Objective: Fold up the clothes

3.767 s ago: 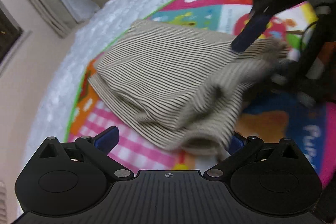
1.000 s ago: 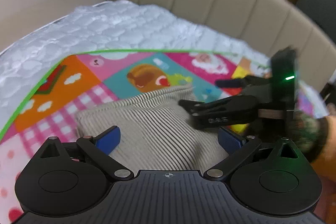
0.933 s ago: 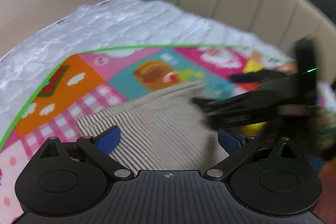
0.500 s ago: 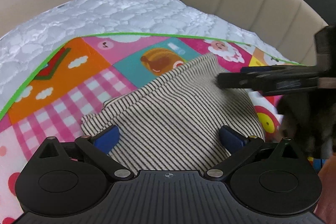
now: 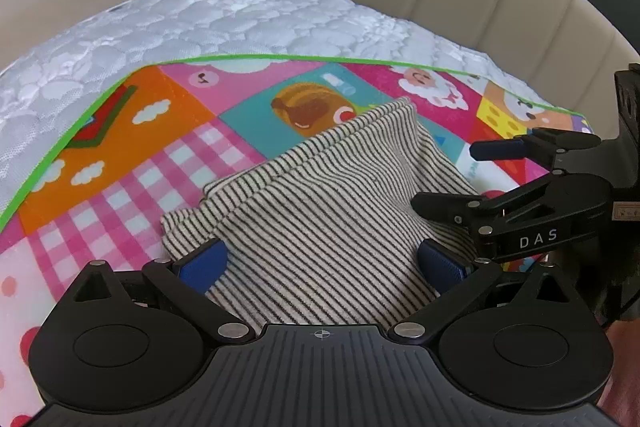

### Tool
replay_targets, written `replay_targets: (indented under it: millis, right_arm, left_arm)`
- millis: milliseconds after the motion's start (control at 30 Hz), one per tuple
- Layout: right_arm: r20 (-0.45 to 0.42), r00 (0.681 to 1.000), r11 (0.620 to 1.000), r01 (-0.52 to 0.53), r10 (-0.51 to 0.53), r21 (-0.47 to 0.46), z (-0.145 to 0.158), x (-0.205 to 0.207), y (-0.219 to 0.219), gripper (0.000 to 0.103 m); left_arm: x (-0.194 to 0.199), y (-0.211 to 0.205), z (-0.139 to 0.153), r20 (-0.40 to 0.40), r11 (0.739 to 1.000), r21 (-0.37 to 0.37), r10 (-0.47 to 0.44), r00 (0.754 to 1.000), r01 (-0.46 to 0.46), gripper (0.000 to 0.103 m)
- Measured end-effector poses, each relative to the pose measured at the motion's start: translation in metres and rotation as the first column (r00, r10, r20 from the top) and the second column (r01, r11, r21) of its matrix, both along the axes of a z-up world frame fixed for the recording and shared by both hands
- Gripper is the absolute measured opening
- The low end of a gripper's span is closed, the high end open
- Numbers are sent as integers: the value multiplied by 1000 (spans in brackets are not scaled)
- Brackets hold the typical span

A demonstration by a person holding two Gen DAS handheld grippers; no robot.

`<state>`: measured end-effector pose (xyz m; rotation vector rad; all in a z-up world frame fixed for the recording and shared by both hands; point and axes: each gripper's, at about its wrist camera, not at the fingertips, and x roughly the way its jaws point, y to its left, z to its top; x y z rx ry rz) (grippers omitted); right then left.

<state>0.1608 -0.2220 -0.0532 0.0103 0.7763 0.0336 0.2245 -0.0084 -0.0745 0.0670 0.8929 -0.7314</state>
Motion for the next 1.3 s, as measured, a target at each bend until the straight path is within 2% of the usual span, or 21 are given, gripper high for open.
replay_targets:
  millis: [67,167,233,333,533,600,667,700,767,833,900,933,1000,1100,1167,1200,1267,1300]
  right_arm:
    - [75,997,999,26,-27,19,9,-3,-5,103]
    - [141,986,996,94,-91,-15,16,2,-8,103]
    - [116,986,991,127,-121,-47,8,17,-10,103]
    - [70,990,989,125,-119,-82,-12,34,-10,103]
    - [76,990,985,125,-117,-117,-17,32,-5,103]
    - [83,988,986,141,-134,-86,-11,27,-7,102]
    - [68,987,989,149,-148,-9,2,19,-12,83]
    - [48,988,988,146,-148,44,12,14,-16,79]
    - [6,990,979,139,-141,149,30,3,-23,79]
    - [-50,993,964,119,-110,240,43,-12,-29,79]
    - [-93,994,959,85,-61,272,48,-28,-28,79]
    - [-110,993,958,69,-39,280,48,-36,-27,79]
    - [-139,990,956,53,-13,289,41,-49,-24,80]
    - [-179,984,955,28,26,295,20,-62,-12,79]
    - [-225,973,936,36,47,350,5,-60,-8,75]
    - [-240,969,923,45,52,382,1,-57,-8,74]
    - [-261,964,898,65,57,436,-6,-46,-12,64]
    - [-269,962,890,75,56,451,-8,-40,-16,64]
  left_arm:
    - [0,1,0,-3,1000,-5,-1,1000,1,103]
    - [2,4,-1,-18,1000,-22,2,1000,-2,103]
    - [3,5,-2,-21,1000,-27,0,1000,-1,103]
    - [5,4,-2,-25,1000,-31,2,1000,-3,103]
    - [5,6,-3,-24,999,-42,1,1000,-2,103]
    - [6,6,-4,-24,999,-48,0,1000,-1,103]
    - [5,7,-4,-14,998,-56,-5,1000,5,103]
    - [5,9,-3,-10,998,-69,-11,1000,11,103]
    - [4,14,1,-3,995,-99,-22,1000,22,103]
    - [7,27,9,-9,982,-189,-21,1000,19,103]
    - [13,36,18,-9,964,-267,-3,1000,1,103]
    - [16,36,23,0,960,-281,3,1000,-2,103]
    - [23,29,30,32,964,-267,2,999,7,103]
    - [39,13,29,56,984,-178,-19,998,28,103]
    - [57,4,18,18,994,-104,-22,1000,24,103]
    - [66,3,11,-30,996,-92,-17,999,14,103]
    - [84,8,-6,-175,993,-114,11,985,-31,103]
    - [88,12,-12,-225,990,-131,21,974,-52,103]
